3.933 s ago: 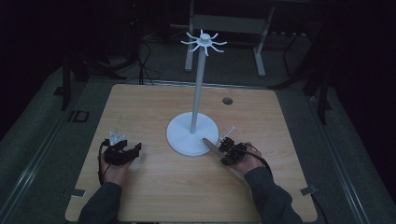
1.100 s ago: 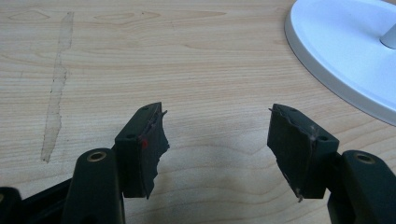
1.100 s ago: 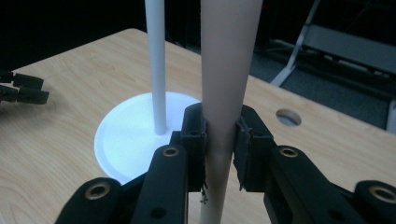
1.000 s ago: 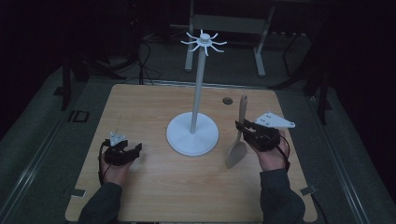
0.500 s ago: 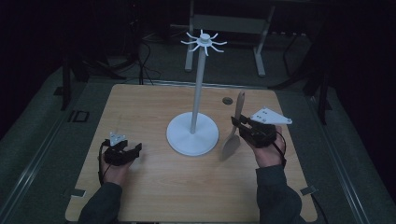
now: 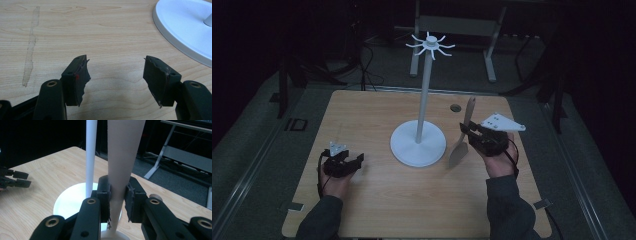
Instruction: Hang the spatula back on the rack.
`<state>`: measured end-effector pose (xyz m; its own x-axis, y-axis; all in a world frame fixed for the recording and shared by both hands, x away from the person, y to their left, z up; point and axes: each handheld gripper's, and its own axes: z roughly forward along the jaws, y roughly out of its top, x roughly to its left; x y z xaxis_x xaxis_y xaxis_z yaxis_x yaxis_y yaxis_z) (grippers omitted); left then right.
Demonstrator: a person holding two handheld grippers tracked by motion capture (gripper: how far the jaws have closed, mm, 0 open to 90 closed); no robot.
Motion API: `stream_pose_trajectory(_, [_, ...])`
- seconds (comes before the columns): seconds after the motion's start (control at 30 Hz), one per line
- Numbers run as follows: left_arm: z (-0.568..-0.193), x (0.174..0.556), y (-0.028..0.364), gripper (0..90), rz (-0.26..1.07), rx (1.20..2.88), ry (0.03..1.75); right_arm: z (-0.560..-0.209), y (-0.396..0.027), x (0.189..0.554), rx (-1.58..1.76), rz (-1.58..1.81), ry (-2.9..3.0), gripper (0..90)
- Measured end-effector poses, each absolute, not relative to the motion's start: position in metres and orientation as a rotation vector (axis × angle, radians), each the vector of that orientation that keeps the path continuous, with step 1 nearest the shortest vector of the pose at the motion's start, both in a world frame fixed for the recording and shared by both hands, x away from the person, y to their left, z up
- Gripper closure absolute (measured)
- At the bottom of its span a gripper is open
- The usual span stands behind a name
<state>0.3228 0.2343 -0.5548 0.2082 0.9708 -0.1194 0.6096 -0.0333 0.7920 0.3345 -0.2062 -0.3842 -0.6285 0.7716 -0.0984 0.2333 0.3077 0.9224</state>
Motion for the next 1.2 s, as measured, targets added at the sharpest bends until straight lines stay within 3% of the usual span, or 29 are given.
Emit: stream_pose_trajectory(1.2, [-0.554,0.323,0.235,36.8,0.608,1.722,1.488,-0.370,-0.197,0.340,0.867,1.335,2.032,75.6])
